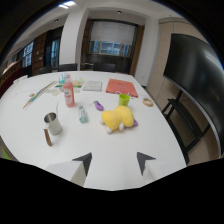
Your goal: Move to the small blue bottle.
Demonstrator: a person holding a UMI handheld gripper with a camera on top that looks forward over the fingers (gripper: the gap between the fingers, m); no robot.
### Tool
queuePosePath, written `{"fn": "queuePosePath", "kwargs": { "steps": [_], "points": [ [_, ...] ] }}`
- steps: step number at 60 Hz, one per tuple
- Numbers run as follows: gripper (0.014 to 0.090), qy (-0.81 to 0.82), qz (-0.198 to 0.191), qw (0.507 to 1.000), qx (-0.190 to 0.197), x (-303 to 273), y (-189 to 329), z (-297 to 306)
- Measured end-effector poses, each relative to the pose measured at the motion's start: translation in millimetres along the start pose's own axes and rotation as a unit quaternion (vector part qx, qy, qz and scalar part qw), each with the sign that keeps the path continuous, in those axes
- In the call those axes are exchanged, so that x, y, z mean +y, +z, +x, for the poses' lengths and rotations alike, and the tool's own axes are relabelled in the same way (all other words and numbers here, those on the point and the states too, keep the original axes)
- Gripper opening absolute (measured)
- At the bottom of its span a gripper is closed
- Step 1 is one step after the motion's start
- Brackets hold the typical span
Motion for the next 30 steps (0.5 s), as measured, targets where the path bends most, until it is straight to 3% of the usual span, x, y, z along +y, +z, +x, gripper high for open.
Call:
{"fn": "queuePosePath", "kwargs": {
  "steps": [16, 30],
  "points": [
    [0.0855, 0.006, -0.001, 1.0, 0.008, 14.9, -19.2, -28.2],
    [0.0855, 0.008, -0.018, 1.0, -0.019, 27.8, -18.5, -80.5]
  ]
}}
